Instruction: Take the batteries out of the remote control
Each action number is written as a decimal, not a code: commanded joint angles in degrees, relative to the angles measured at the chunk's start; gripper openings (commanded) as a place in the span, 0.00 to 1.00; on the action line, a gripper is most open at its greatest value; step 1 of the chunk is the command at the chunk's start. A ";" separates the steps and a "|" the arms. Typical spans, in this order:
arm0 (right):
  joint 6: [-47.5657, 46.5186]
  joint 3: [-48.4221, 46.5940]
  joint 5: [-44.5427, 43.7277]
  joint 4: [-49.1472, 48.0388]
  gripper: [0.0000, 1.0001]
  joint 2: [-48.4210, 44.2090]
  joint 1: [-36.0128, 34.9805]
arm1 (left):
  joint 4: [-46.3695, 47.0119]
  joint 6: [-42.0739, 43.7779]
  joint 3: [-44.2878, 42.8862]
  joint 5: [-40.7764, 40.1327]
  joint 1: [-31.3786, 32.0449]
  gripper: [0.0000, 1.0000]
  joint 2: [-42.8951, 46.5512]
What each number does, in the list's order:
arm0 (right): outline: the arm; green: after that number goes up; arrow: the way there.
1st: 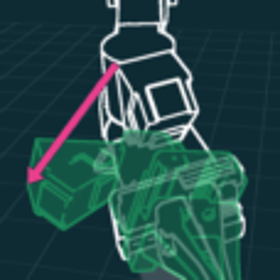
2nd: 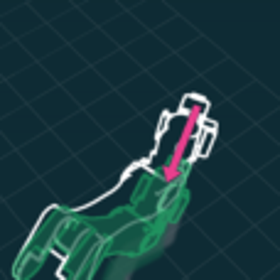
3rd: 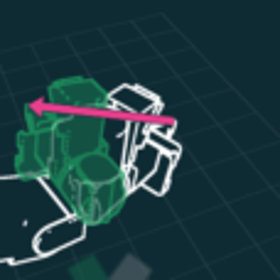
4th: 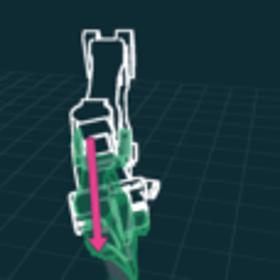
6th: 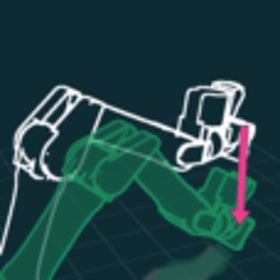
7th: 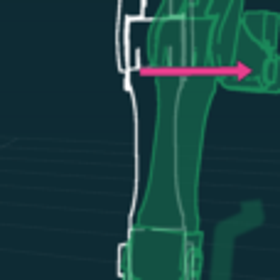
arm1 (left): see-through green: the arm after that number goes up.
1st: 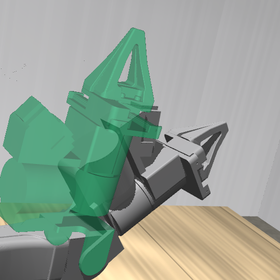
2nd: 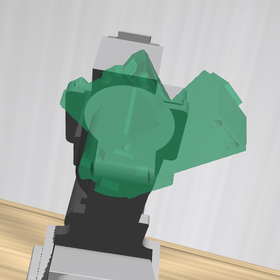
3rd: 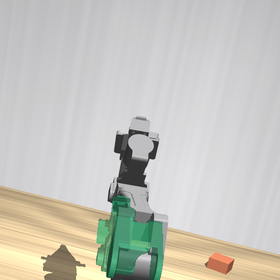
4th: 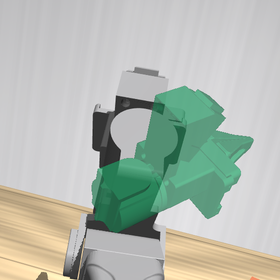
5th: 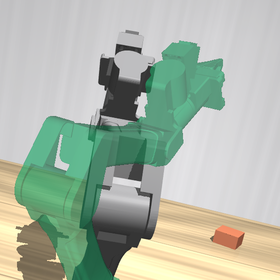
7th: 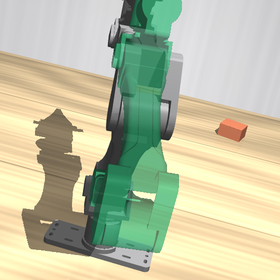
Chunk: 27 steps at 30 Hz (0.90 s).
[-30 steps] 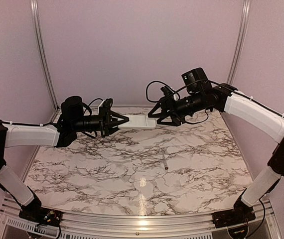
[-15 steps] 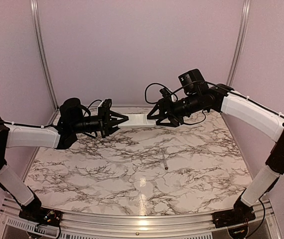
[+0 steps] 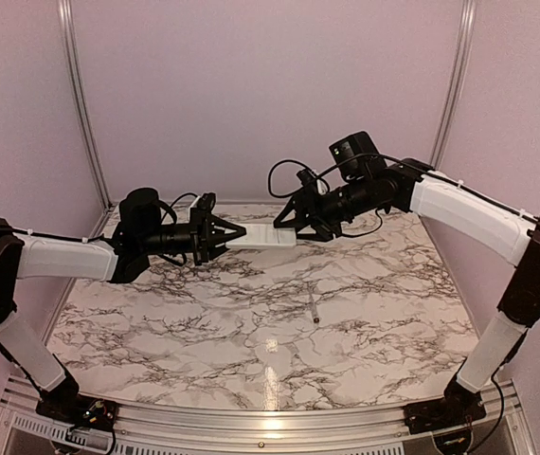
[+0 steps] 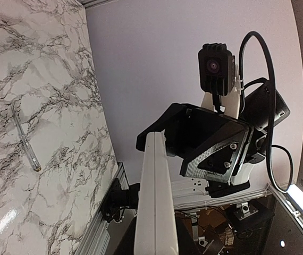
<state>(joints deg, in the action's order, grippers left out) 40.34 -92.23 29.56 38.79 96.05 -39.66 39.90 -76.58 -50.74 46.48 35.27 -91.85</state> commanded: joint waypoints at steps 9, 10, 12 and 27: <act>-0.69 -4.85 -0.53 2.35 0.48 1.83 -1.45 | -1.75 2.10 -2.17 0.98 0.33 0.00 -1.02; -0.69 -4.81 -0.48 2.35 0.47 1.86 -1.43 | -1.75 2.06 -2.17 0.91 0.33 0.00 -1.04; -0.58 -4.81 -0.36 2.27 0.46 1.84 -1.47 | -1.84 2.10 -2.17 0.93 0.29 0.00 -1.21; -0.43 -4.45 -0.28 2.00 0.30 2.02 -1.56 | -1.73 2.08 -2.17 1.19 0.27 0.00 -1.40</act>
<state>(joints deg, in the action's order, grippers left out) 40.64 -94.52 28.25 41.69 97.65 -40.01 39.05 -74.98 -51.66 47.55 34.83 -92.07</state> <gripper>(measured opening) 0.344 0.160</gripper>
